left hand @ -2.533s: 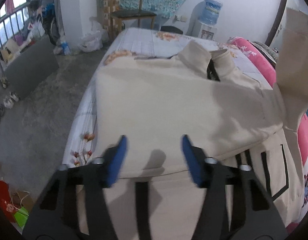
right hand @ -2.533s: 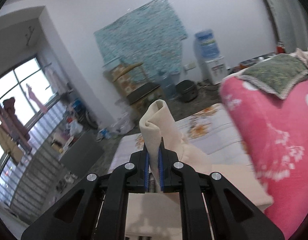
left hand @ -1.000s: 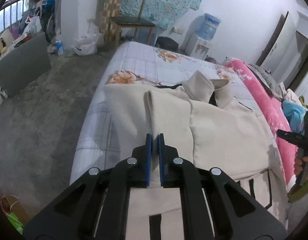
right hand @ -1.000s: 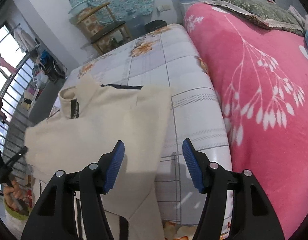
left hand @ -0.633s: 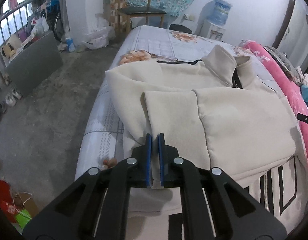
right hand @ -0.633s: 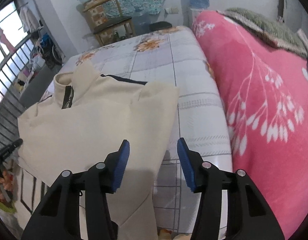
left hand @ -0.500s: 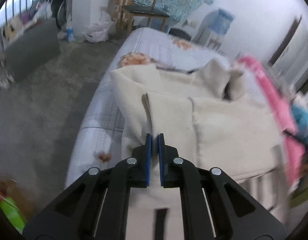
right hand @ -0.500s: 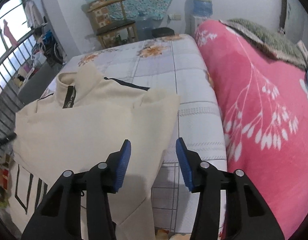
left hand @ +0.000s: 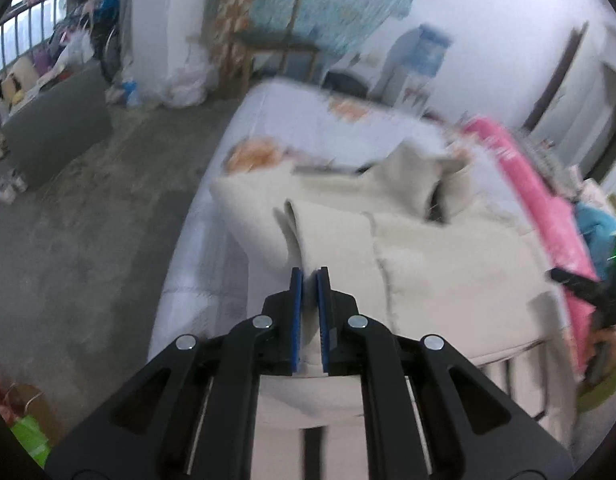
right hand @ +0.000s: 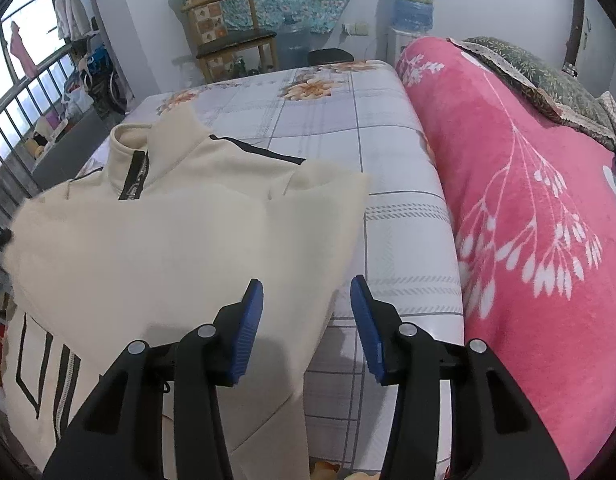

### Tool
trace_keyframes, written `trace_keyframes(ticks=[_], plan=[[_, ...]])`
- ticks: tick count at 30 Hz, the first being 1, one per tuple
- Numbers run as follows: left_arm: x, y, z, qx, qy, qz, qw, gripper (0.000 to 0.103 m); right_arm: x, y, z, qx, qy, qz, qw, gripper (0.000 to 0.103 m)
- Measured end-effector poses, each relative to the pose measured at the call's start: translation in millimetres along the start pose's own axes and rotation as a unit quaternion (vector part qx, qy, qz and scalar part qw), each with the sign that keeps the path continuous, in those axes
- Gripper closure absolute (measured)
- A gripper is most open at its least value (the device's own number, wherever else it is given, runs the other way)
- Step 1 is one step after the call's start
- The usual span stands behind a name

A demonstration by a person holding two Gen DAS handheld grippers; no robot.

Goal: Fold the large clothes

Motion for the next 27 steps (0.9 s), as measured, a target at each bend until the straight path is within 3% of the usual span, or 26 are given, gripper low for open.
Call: trace_keyframes(ticks=[3, 6, 9, 11, 13, 14, 15, 16, 17, 20, 25, 27], plan=[[-23.9, -16.8, 2.7, -0.005, 0.011, -0.024, 0.9996, 0.080, -0.6, 3.0, 1.1, -0.001, 0.002, 0.000, 1.000, 0.058], [-38.4, -1.7, 2.0, 0.033, 0.022, -0.026, 0.9989, 0.080, -4.1, 10.9, -0.1, 0.000, 0.010, -0.003, 1.000, 0.058], [-36.2, 17.6, 5.0, 0.038, 0.017, 0.024, 0.9989, 0.080, -14.5, 20.6, -5.7, 0.007, 0.026, -0.011, 1.000, 0.058], [-20.6, 22.3, 16.5, 0.006, -0.012, 0.076, 0.9970, 0.080, -22.9, 25.5, -10.3, 0.012, 0.038, -0.015, 0.999, 0.058], [-6.6, 15.7, 33.7, -0.038, -0.043, 0.098, 0.9935, 0.080, -33.0, 27.8, -14.1, 0.016, 0.045, -0.020, 0.999, 0.058], [-3.3, 9.6, 40.7, -0.056, -0.056, 0.092, 0.9926, 0.079, -37.6, 28.4, -15.5, 0.017, 0.046, -0.025, 0.998, 0.058], [-2.9, -1.3, 50.2, -0.072, -0.073, 0.059, 0.9930, 0.079, -44.6, 29.0, -17.2, 0.019, 0.048, -0.032, 0.998, 0.058], [-6.4, -12.3, 56.2, -0.079, -0.087, 0.024, 0.9928, 0.080, -50.1, 29.6, -18.2, 0.020, 0.051, -0.037, 0.998, 0.058], [-9.6, -15.4, 56.0, -0.068, -0.088, 0.022, 0.9936, 0.082, -58.9, 30.8, -19.8, 0.022, 0.057, -0.042, 0.997, 0.058], [-20.1, -21.1, 40.6, -0.065, -0.044, 0.043, 0.9959, 0.082, -79.8, 34.6, -23.9, 0.024, 0.076, -0.055, 0.995, 0.058], [-32.4, -29.4, 20.9, -0.085, 0.018, 0.089, 0.9922, 0.082, -131.5, 42.7, -38.4, 0.028, 0.112, -0.100, 0.988, 0.058], [-31.4, -23.7, 21.2, -0.092, 0.024, 0.102, 0.9903, 0.082, -155.4, 42.6, -42.3, 0.027, 0.129, -0.119, 0.984, 0.049]])
Point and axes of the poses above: each gripper's, at about its wrist camera, not at the fingertips, and y roughly against the way its jaws point, x to its right, z to its underside, the point moved 5 cm from there along -y, roughly the way its jaws point, and after that the axes turned 9 degrees about y, right-handed, at the moved point
